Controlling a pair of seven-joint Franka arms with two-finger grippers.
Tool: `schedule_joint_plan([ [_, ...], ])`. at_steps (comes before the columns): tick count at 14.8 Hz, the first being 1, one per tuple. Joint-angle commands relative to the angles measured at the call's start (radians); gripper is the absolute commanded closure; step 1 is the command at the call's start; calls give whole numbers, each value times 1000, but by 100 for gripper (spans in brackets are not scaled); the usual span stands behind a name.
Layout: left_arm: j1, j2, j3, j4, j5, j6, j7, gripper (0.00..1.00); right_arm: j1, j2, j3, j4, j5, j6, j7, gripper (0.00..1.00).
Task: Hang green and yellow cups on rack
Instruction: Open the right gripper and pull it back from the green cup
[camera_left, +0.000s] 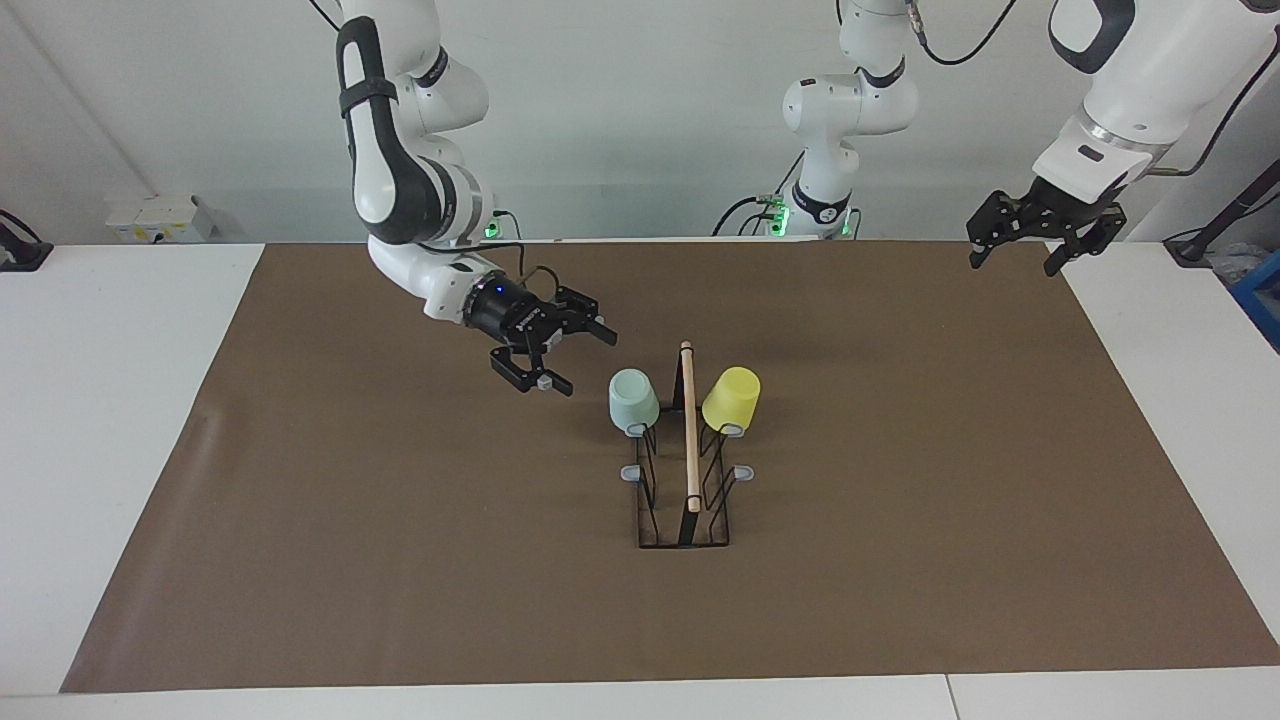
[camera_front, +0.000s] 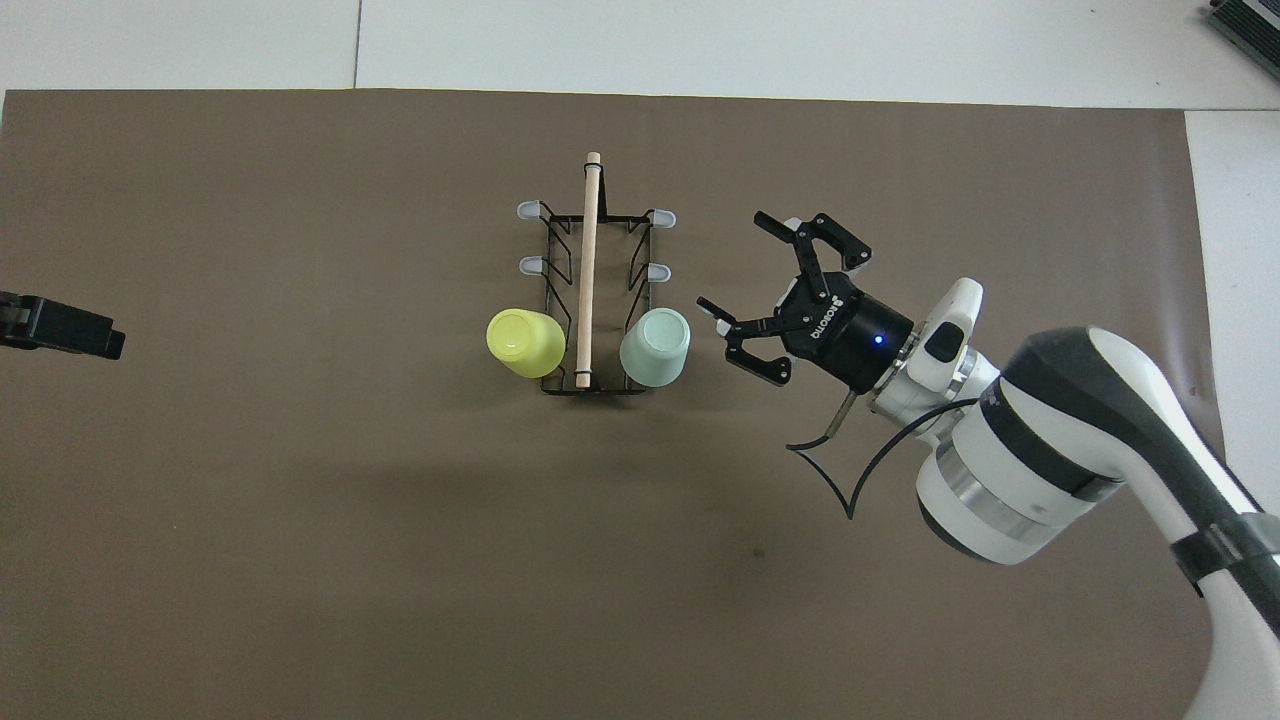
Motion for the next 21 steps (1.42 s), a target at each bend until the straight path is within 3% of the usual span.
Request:
schedule_joint_plan([
  [1,-9,-29,10,-26,0,0,6,0,-45,-62,6,-23,-196,110,30,0],
  [4,-3,-29,9,-18,-6,-5,6,0,-60,-86,-2,-23,-460,202,96,0],
  [14,-18,-37,35,-21,-15,-6,9,0,-244,-71,-2,-17,-1261,195,258,0],
  [17,-20,-38,35,-24,-15,-3,9,0,-274,-68,-2,-17,-1525,186,420,0],
  [21,-18,-37,36,-26,-15,14,9,0,-283,-68,-3,5,-1854,75,739,0],
])
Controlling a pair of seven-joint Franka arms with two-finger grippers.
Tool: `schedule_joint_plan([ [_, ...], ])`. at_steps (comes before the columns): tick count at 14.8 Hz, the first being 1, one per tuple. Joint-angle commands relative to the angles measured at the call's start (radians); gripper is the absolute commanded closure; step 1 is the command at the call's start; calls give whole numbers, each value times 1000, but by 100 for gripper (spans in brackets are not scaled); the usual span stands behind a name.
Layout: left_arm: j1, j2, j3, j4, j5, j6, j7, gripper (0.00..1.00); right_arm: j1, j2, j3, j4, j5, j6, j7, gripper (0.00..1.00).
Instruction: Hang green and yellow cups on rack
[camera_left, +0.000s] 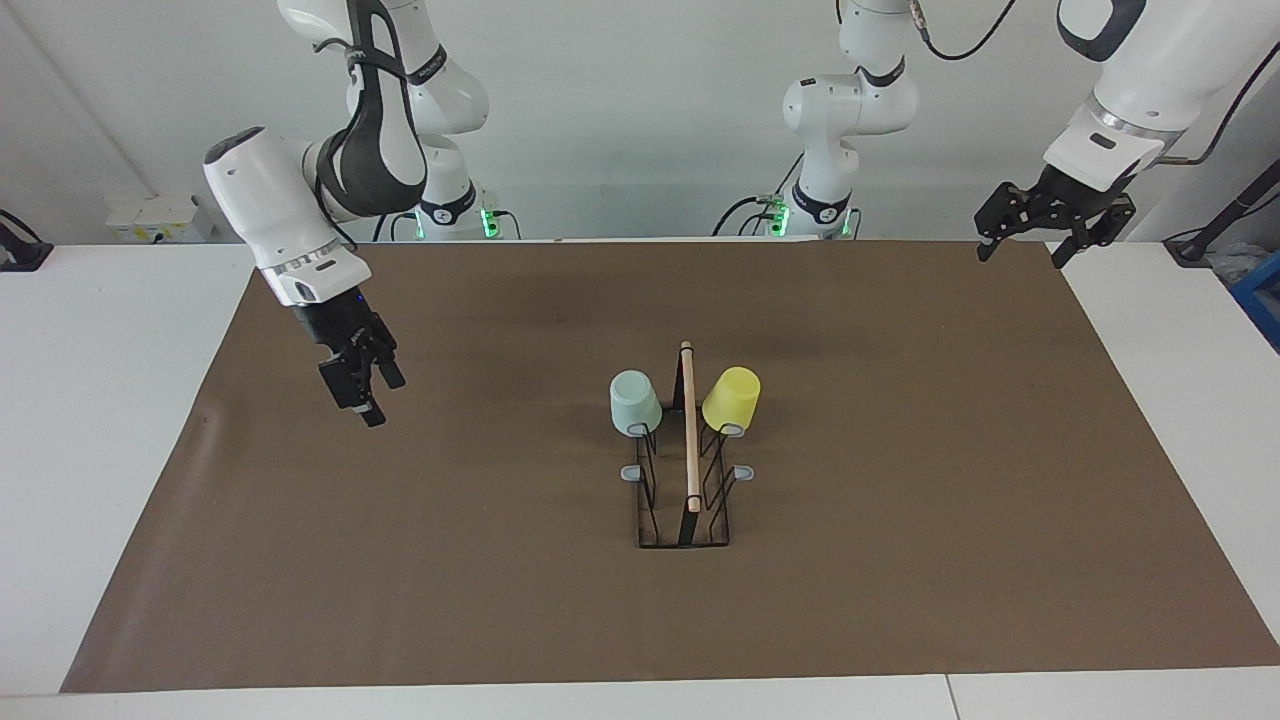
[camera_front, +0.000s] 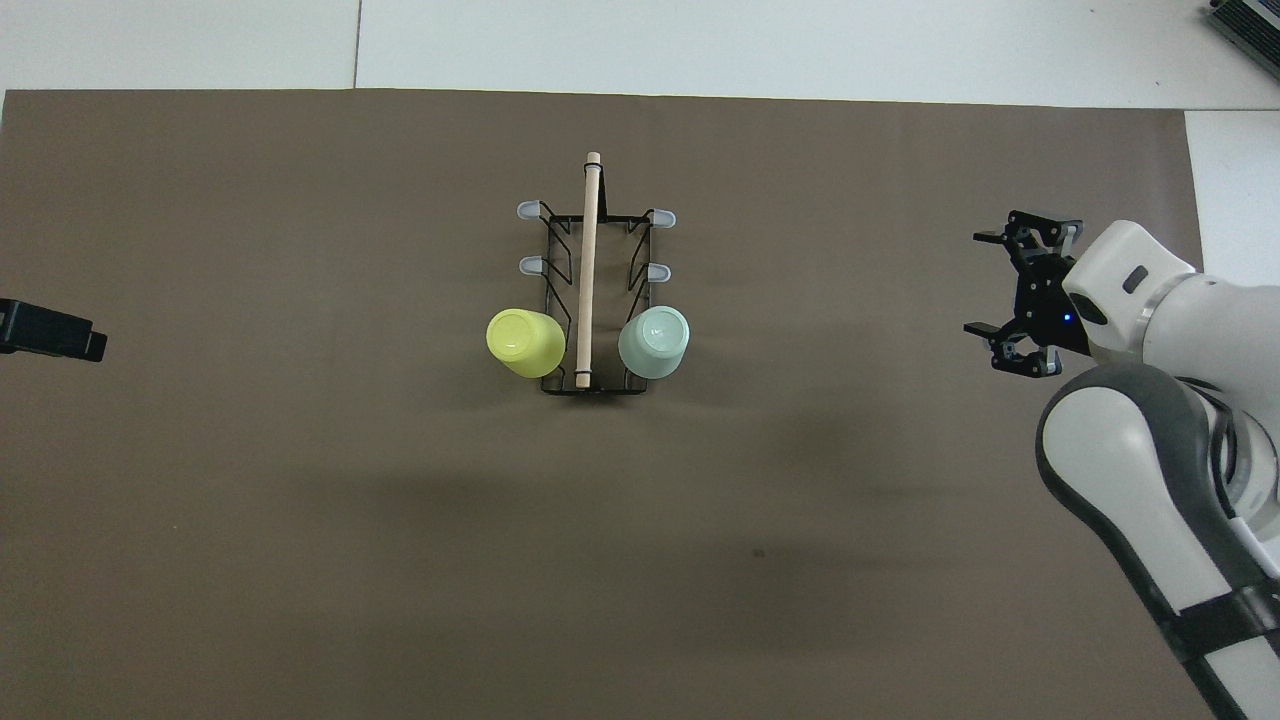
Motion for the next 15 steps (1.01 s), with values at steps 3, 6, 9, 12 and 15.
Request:
schedule_joint_plan([
  [3,-13,-24,20,-31,-14,13,9,0,-14,-1,16,63,-392,-177,460,0],
  [6,-5,-29,20,-35,-31,10,9,0,2,24,19,155,-502,-329,686,0],
  [9,-4,-29,22,-35,-29,8,11,0,2,22,18,232,-515,-444,852,0],
  [12,-4,-29,22,-35,-28,0,9,0,3,25,19,309,-513,-520,1066,0],
  [15,-4,-29,22,-35,-26,0,9,0,6,27,22,382,-512,-613,1393,0],
])
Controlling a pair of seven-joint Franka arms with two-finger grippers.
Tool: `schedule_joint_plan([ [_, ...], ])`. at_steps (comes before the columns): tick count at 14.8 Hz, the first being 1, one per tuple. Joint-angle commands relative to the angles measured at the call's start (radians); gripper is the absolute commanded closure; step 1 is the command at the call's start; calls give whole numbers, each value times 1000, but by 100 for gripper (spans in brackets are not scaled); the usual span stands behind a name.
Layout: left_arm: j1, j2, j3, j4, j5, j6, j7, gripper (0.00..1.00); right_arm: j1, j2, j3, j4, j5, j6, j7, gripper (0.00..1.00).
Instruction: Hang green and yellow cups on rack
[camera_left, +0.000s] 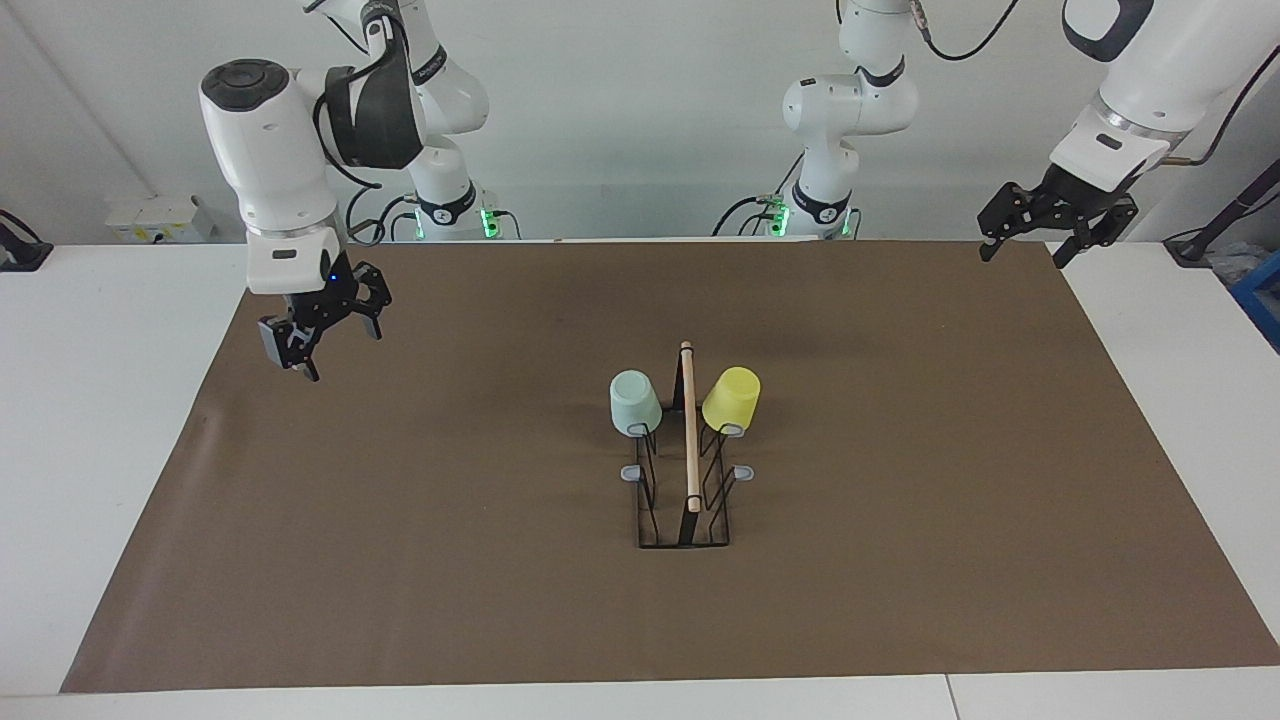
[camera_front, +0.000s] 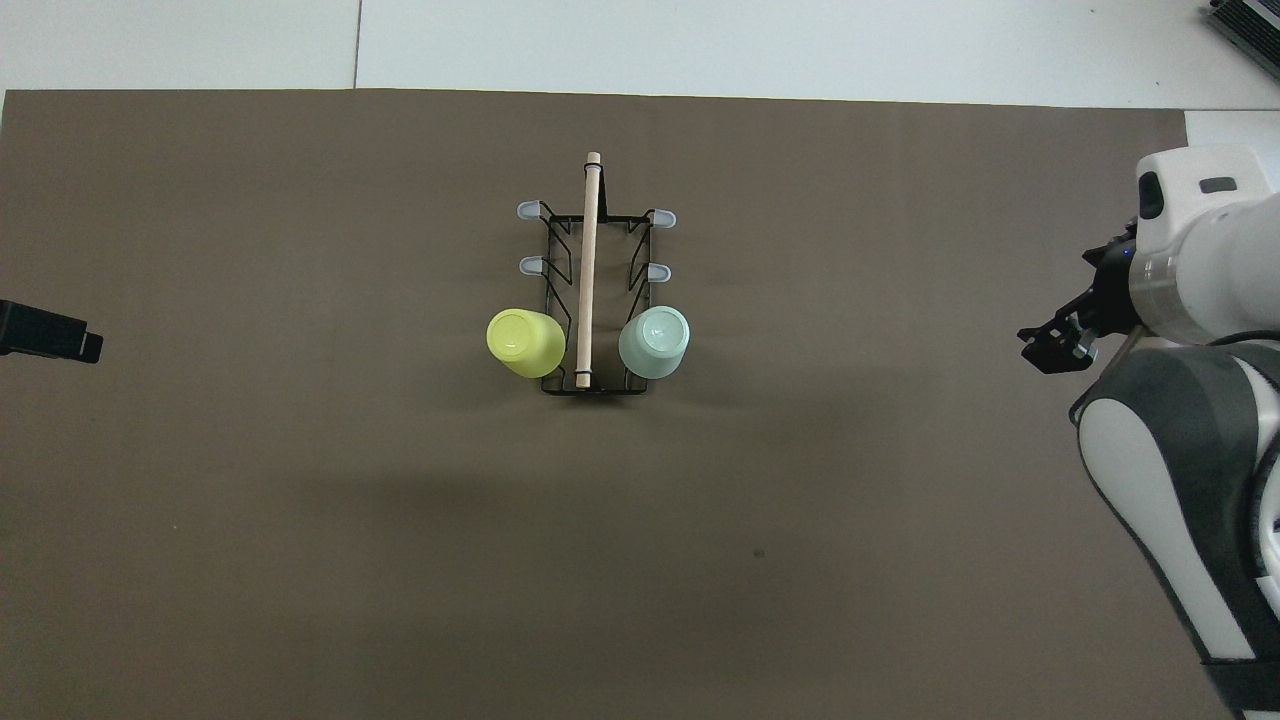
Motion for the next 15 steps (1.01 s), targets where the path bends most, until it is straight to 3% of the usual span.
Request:
schedule_joint_plan([
  [1,-4,-28,10,-31,-13,2,8,0,-2,24,8,96,-13,-107,280,0],
  [4,-4,-28,8,-33,-10,-8,8,0,-2,17,10,148,5,-176,503,0],
  [10,-4,-35,8,-54,-6,4,11,0,-22,15,-7,320,123,-427,708,0],
  [13,-4,-35,8,-54,-6,5,11,0,-37,5,-7,304,116,-466,750,0],
  [15,-4,-35,8,-54,-6,7,11,0,-39,-31,-7,238,116,-451,750,0],
])
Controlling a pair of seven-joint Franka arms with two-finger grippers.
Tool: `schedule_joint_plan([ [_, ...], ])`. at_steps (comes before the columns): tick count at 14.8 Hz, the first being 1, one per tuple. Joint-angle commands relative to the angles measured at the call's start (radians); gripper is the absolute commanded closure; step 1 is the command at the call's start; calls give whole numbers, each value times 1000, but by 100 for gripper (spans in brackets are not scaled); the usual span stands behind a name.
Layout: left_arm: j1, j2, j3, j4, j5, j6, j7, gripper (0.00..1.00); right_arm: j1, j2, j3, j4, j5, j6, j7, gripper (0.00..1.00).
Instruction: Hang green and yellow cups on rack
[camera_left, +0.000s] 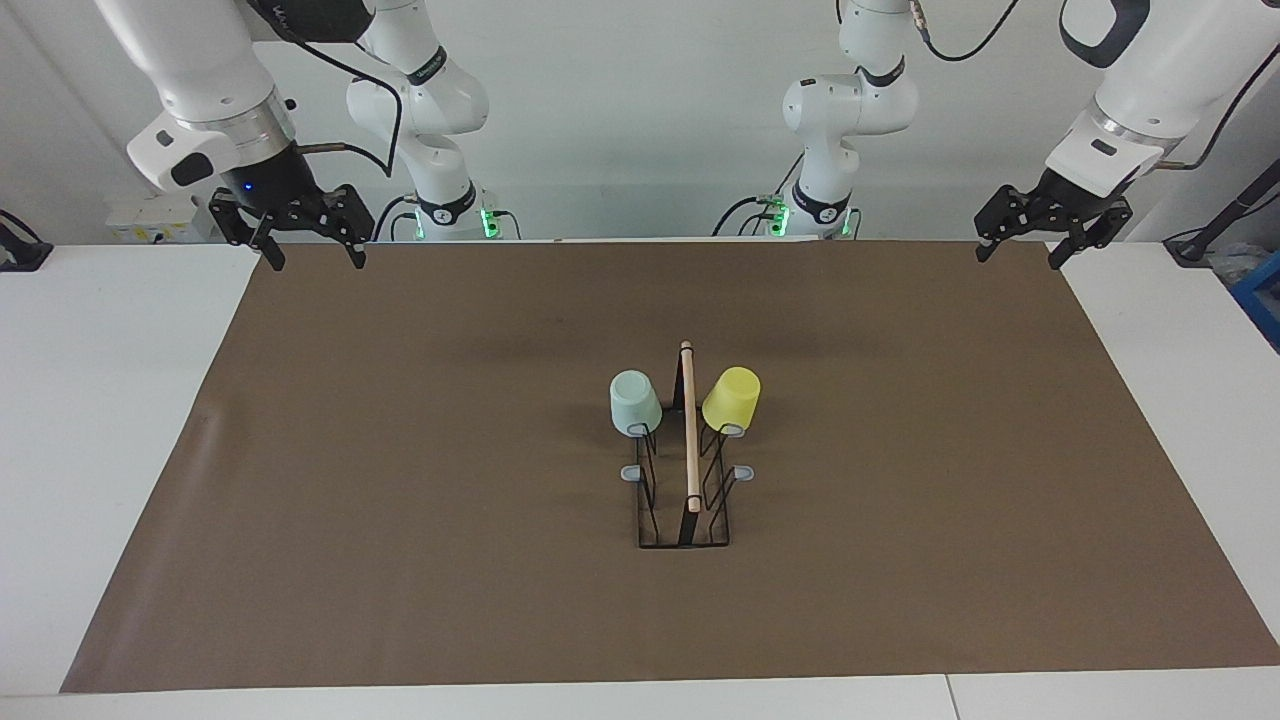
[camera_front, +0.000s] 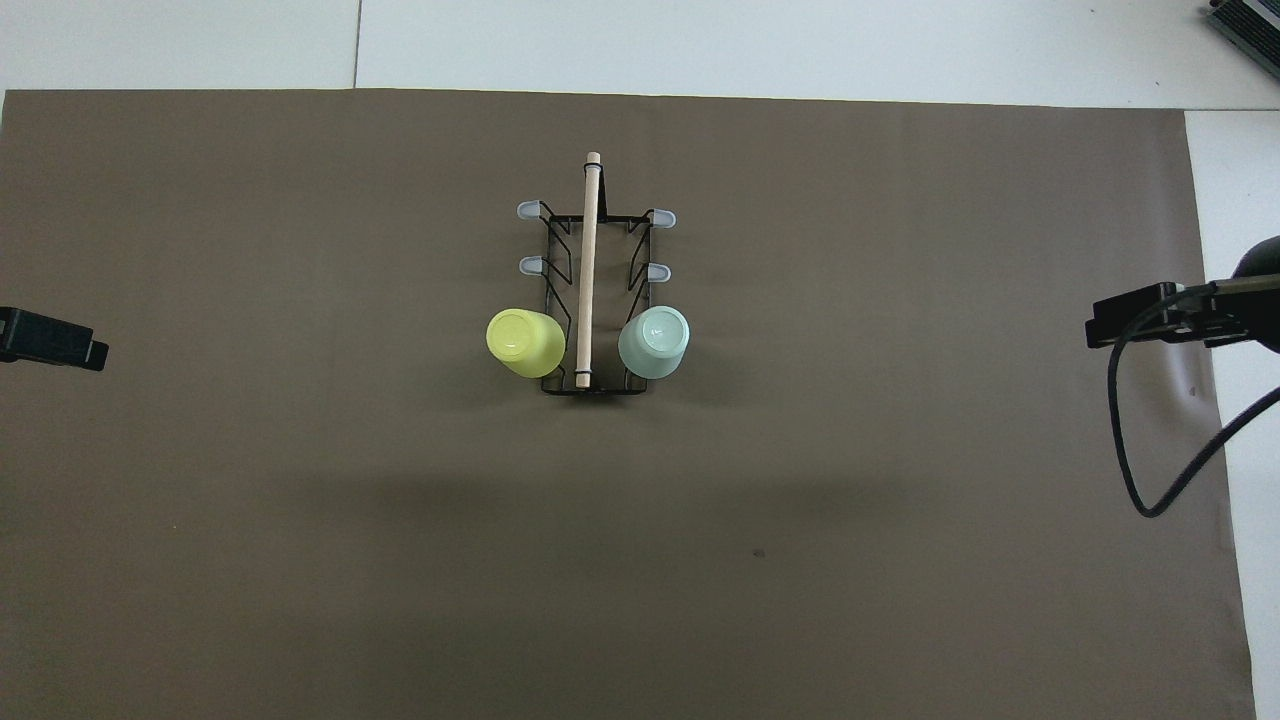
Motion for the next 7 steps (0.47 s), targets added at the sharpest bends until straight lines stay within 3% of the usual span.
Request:
schedule_joint_plan([
  [1,-4,-32,8,-36,-6,11,11,0,-17,-30,7,-52,15,3,14,0],
  [7,-4,-34,6,-41,-6,14,8,0,-17,-27,10,-52,-3,-13,1,0],
])
